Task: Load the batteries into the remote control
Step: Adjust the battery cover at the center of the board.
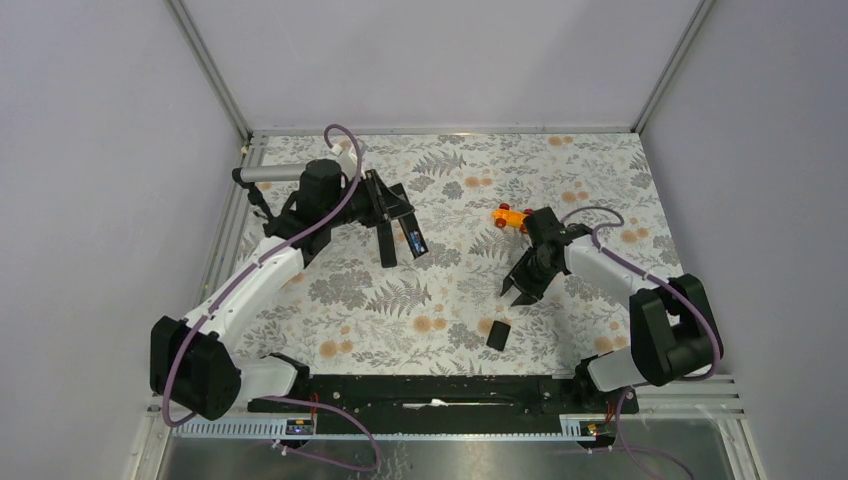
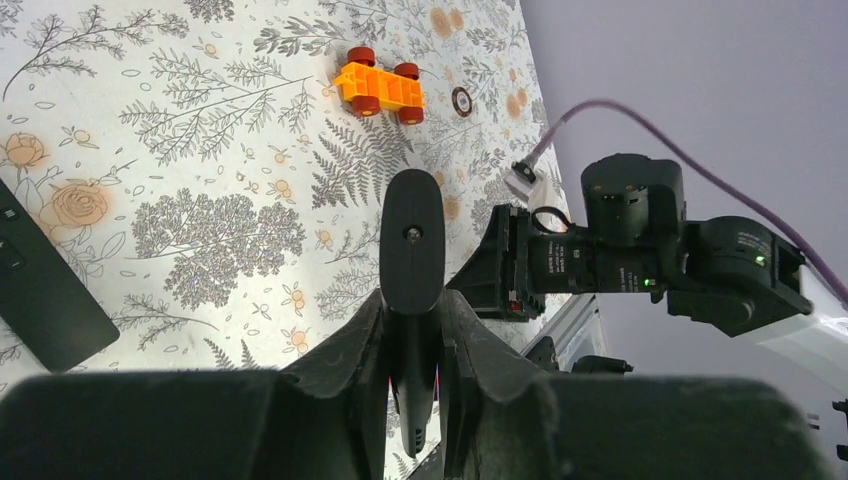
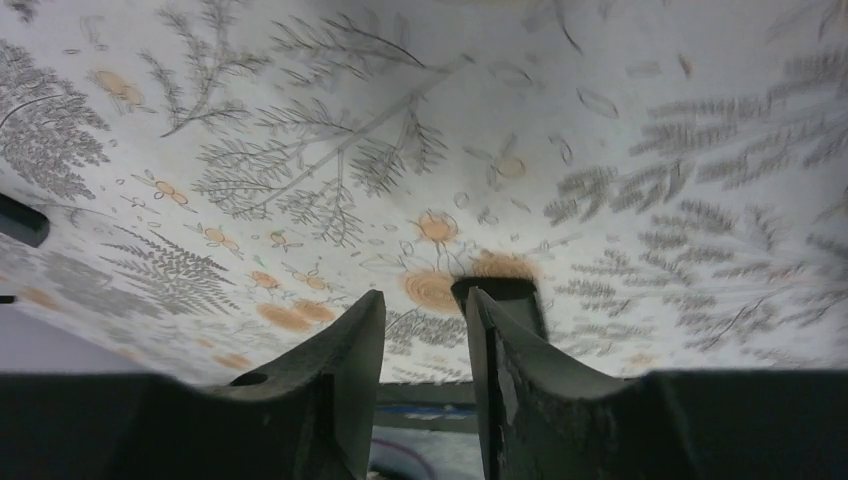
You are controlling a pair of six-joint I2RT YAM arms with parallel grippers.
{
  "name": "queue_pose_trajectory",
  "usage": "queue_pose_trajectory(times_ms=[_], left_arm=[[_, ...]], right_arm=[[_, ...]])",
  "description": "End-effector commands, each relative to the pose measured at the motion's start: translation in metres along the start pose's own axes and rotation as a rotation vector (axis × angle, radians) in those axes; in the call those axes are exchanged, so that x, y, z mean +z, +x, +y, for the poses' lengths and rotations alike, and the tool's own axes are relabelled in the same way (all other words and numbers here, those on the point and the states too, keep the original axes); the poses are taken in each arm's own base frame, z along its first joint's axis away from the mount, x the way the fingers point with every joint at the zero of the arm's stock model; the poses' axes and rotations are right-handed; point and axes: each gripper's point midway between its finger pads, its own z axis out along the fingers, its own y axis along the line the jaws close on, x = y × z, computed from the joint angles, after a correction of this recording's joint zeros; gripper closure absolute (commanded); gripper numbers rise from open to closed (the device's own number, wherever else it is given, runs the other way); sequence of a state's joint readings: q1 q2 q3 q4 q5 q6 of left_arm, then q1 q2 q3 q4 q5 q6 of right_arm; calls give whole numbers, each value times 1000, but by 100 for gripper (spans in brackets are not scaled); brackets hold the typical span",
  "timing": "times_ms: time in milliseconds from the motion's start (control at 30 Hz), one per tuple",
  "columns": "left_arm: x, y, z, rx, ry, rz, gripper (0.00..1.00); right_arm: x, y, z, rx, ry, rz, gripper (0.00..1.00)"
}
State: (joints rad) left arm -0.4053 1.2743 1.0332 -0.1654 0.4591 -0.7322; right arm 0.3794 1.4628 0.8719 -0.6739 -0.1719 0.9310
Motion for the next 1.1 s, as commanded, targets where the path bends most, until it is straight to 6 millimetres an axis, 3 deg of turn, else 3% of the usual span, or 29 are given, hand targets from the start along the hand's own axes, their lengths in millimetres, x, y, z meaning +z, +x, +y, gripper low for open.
queue_pose_trajectory(times_ms=[0, 167, 367, 1067], left_arm=[[-14, -13, -8, 56, 20, -90, 100], [-22, -10, -7, 71, 18, -117, 100], [-27, -11, -6, 78, 14, -138, 100], [-28, -6, 2, 72, 1, -146, 100]], right_arm=[[-9, 21, 10, 403, -86, 78, 57], [-19, 12, 0, 563, -76, -19, 52], [-3, 31, -16, 685, 16, 69, 51], [33, 48, -31, 750, 118, 103, 51]])
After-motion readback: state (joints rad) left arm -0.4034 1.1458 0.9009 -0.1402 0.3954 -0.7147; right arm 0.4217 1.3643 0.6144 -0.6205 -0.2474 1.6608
